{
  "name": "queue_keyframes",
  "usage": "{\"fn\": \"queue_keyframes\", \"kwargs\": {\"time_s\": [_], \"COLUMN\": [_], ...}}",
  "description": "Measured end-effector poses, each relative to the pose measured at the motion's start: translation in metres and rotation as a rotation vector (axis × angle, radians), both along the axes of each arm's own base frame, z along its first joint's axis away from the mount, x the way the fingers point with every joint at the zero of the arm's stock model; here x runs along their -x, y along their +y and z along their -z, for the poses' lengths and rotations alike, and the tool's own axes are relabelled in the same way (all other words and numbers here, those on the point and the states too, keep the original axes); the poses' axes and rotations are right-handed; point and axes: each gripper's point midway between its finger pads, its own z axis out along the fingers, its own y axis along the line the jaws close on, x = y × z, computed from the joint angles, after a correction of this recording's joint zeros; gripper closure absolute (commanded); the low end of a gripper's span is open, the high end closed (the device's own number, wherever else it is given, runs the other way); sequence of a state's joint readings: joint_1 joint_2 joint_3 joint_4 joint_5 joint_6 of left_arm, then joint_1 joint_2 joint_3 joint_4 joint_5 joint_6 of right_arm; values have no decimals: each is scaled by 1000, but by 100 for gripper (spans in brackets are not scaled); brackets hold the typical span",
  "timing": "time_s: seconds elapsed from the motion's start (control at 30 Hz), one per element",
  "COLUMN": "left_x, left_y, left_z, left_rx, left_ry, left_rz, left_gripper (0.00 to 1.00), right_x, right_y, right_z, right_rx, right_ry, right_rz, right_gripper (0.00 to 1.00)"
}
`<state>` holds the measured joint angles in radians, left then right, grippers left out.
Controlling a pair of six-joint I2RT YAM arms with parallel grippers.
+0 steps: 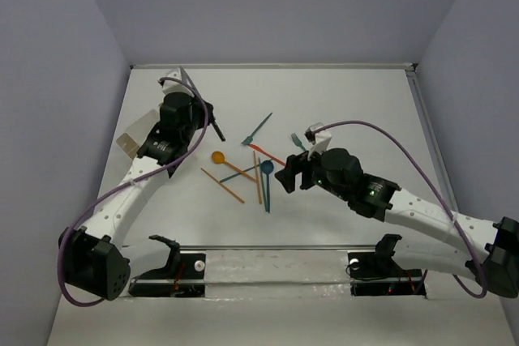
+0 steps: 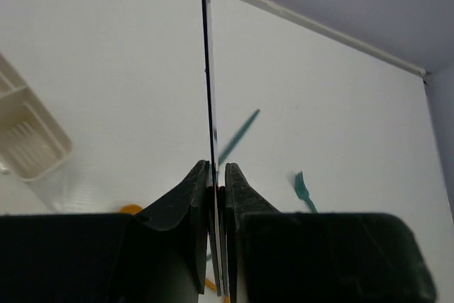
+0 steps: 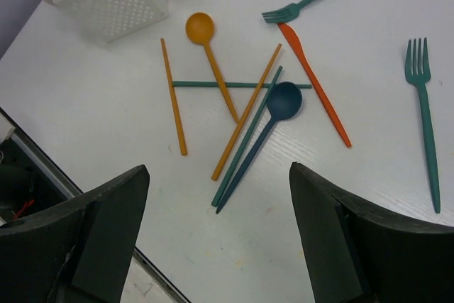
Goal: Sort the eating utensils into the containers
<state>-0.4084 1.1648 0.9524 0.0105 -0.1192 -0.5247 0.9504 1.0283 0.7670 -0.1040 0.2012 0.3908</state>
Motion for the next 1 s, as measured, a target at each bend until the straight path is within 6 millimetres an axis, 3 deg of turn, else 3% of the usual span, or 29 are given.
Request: {"fn": "queue_keyframes", "kwargs": {"time_s": [0.2, 0.37, 0.5, 0.73, 1.0], "left_x": [-23, -42, -66, -90, -107], "left_y": [88, 128, 159, 181, 186], "left_z": [-32, -49, -44, -3, -6], "left_rx": [-90, -171, -249, -369, -407], "left_ry": [-68, -99, -90, -18, -64], "left_rz": [-284, -433, -540, -599, -629], "left_gripper": [100, 100, 100, 100, 100], "right_x": [7, 10, 10, 9, 8], "right_y": [-5, -5, -5, -1, 2], "right_z": [33, 46, 47, 41, 38], "right_rx": [30, 29, 18, -3, -15], "right_ry": [18, 11, -6, -29, -42], "right_rz": [-21, -38, -45, -56, -68], "right_gripper": [14, 13, 13, 13, 13]}}
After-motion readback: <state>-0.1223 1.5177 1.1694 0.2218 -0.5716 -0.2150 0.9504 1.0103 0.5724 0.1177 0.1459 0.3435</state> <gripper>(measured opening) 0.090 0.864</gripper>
